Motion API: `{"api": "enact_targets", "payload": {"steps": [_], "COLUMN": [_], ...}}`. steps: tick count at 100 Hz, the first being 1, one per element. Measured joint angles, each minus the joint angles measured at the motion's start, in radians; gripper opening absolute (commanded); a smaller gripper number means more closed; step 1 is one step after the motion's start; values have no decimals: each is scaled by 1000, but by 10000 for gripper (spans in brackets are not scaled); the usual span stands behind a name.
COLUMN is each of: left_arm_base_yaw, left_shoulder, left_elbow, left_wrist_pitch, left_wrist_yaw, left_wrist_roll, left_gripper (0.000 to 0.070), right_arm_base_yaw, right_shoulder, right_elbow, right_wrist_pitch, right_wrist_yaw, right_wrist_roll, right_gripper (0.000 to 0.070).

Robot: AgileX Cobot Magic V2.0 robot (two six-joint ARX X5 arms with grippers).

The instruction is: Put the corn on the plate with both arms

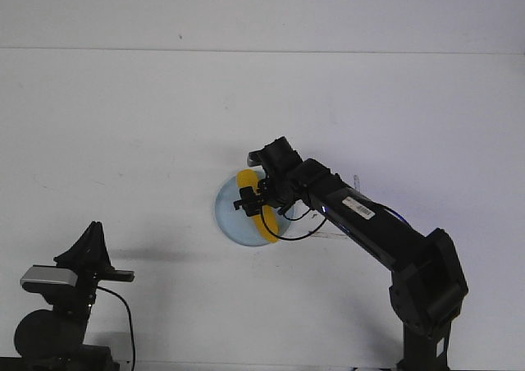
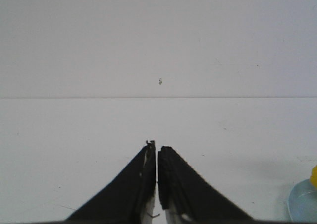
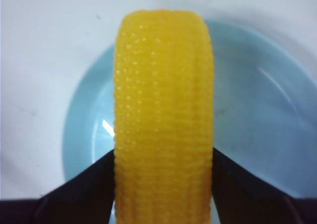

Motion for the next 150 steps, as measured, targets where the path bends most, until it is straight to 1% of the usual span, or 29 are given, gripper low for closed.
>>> {"api": "enact_targets", "payload": {"steps": [13,28,63,78,88,98,102,110,114,119,127,132,150], "left_arm_base_yaw": [0,0,0,0,0,0,0,0,0,0,0,0,0], "left_shoulder": [0,0,0,0,0,0,0,0,0,0,0,0,0], "left_elbow": [0,0,0,0,0,0,0,0,0,0,0,0,0], "left_wrist_pitch": [0,0,0,0,0,0,0,0,0,0,0,0,0], "left_wrist_yaw": [0,0,0,0,0,0,0,0,0,0,0,0,0], "left_wrist_roll": [0,0,0,0,0,0,0,0,0,0,0,0,0], "left_gripper": [1,1,1,1,1,1,1,1,1,1,1,1,1], "right_arm_base_yaw": [0,6,6,5,0,-3,-8,-17,-25,-38,-77,-109,-264], "right_shoulder": [23,23,22,-19,-77,-124,-140,-177,-204,-243,-320,-376,-576], "right_elbow": [0,0,0,0,0,0,-6,-50,-86,-141,-240,-306,-543], "right_wrist_pitch": [-4,-3,10,11,16,17,24,58,78,116,201,271,532], "right_wrist_yaw": [2,1,0,1,6,60,94,168,203,227,233,234,236], "right_wrist_roll": [12,13,21,19,-18,-80,-105,-146,-162,-175,-188,-194,-229], "right_gripper": [316,437,437,436,433,431,429,387,342,271,170,132,53]}}
